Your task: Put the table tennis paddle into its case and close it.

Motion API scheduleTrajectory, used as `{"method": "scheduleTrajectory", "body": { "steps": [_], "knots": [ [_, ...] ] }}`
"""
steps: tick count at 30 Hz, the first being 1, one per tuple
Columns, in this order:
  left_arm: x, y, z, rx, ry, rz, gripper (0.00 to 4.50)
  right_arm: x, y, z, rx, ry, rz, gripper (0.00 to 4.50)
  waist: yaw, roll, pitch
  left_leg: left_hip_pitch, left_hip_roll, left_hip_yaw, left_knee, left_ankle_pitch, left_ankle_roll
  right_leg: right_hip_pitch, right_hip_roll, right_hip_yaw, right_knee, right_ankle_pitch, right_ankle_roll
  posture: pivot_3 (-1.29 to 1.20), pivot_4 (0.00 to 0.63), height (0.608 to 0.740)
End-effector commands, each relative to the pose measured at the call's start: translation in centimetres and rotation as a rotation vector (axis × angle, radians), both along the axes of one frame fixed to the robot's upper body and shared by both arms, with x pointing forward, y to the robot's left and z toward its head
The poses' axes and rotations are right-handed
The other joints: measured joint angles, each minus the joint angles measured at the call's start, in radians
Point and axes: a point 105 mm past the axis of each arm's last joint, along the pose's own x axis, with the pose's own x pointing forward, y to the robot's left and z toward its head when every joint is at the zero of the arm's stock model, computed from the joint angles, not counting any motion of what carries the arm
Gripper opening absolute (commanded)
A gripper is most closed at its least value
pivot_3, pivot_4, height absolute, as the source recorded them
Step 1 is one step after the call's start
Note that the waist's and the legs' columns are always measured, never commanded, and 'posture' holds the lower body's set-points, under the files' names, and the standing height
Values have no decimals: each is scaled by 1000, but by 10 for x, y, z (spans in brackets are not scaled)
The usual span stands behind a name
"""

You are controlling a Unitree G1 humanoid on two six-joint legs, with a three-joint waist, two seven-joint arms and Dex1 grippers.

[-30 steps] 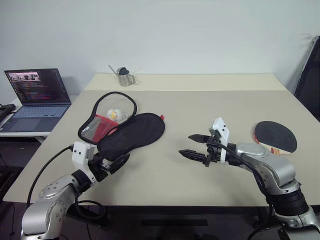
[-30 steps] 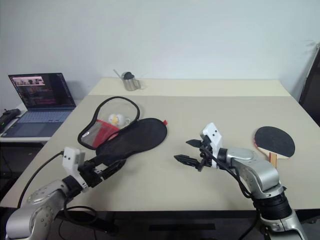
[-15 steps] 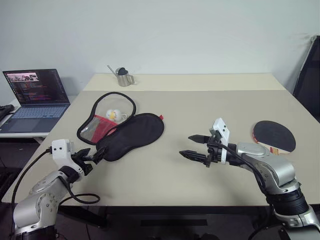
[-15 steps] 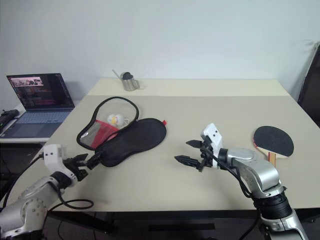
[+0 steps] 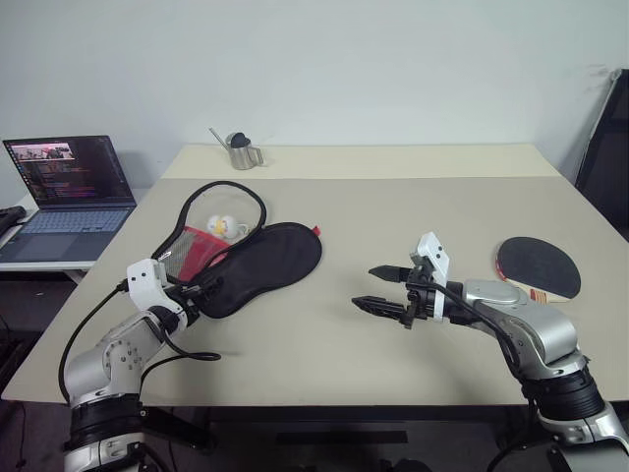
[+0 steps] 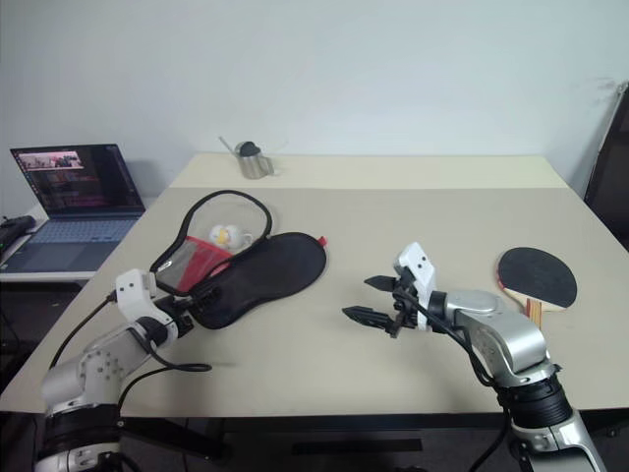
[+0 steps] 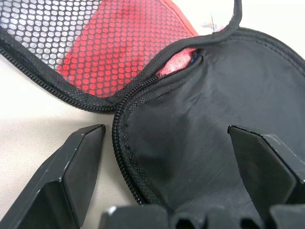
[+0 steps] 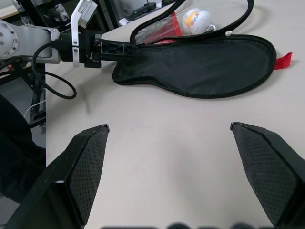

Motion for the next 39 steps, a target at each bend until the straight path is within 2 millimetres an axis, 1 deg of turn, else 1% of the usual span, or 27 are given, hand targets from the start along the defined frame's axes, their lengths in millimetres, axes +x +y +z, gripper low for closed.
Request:
{"method": "scheduleTrajectory", "body": {
  "steps": [1, 3, 7, 8, 13, 14, 16, 19, 21, 24, 29, 35, 39],
  "knots": [
    [-1, -5, -6, -29, 44, -8, 4132, -1, -2, 10, 10, -45, -1, 4500, 0, 0, 0, 0, 0, 0, 0, 0, 0, 0, 0, 0, 0, 0, 0, 0, 150, 740],
    [0, -5, -8, -36, 59, -2, 3582, -1, -2, 10, 14, -41, -5, 4500, 0, 0, 0, 0, 0, 0, 0, 0, 0, 0, 0, 0, 0, 0, 0, 0, 150, 740],
    [3, -6, -10, -39, 89, 7, 2173, 1, -5, 11, 25, -30, -16, 4500, 3, 0, 0, 0, 0, 0, 0, 0, 0, 0, 0, 0, 0, 0, 0, 0, 150, 740],
    [5, -6, -9, -34, 92, 7, 1911, 2, -6, 11, 25, -29, -18, 4500, 5, 0, 0, 0, 0, 0, 0, 0, 0, 0, 0, 0, 0, 0, 0, 0, 150, 740],
    [9, -8, -8, -22, 101, -9, 133, 2, -8, 12, 28, -21, -23, 4500, 10, -1, 0, 0, 0, 0, 0, 0, 0, 0, 0, 0, 0, 0, 0, 0, 150, 740],
    [10, -9, -8, -22, 102, -16, 31, 2, -8, 12, 28, -21, -23, 4500, 10, -1, 0, 0, 0, 0, 0, 0, 0, 0, 0, 0, 0, 0, 0, 0, 150, 740],
    [11, -13, -8, -22, 103, -32, 31, 2, -8, 12, 28, -20, -23, 4500, 12, -1, 0, 0, 0, 0, 0, 0, 0, 0, 0, 0, 0, 0, 0, 0, 150, 740],
    [13, -26, -6, -29, 94, -72, 31, 2, -10, 12, 28, -20, -26, 4500, 15, -1, 0, 0, 0, 0, 0, 0, 0, 0, 0, 0, 0, 0, 0, 0, 150, 740],
    [14, -43, -5, -43, 90, -105, 31, 2, -13, 13, 27, -21, -32, 4500, 22, -1, 0, 0, 0, 0, 0, 0, 0, 0, 0, 0, 0, 0, 0, 0, 150, 740],
    [15, -74, -6, -75, 86, -145, 31, 3, -22, 15, 17, -26, -49, 4500, 36, -1, 0, -1, -1, -1, 1, 0, 0, 1, -1, -1, -1, 0, 0, 0, 150, 740],
    [20, -113, -5, -120, 77, -189, 31, 4, -30, 18, 6, -35, -76, 4500, 40, -1, -1, -1, -1, 0, 1, 0, -1, 1, -1, -1, -1, 0, 1, 0, 150, 740],
    [27, -152, -4, -157, 83, -218, 31, 4, -37, 18, 1, -39, -102, 4500, 50, -1, -1, -1, -1, 3, 2, 0, -1, 1, -1, -1, -1, 0, 1, 0, 150, 740],
    [33, -171, -1, -195, 85, -238, 31, 4, -38, 18, -2, -42, -112, 4500, 52, -2, 0, -2, -1, 5, 2, 0, -1, 1, -1, -1, -1, 0, 1, 0, 150, 740]
  ]
}}
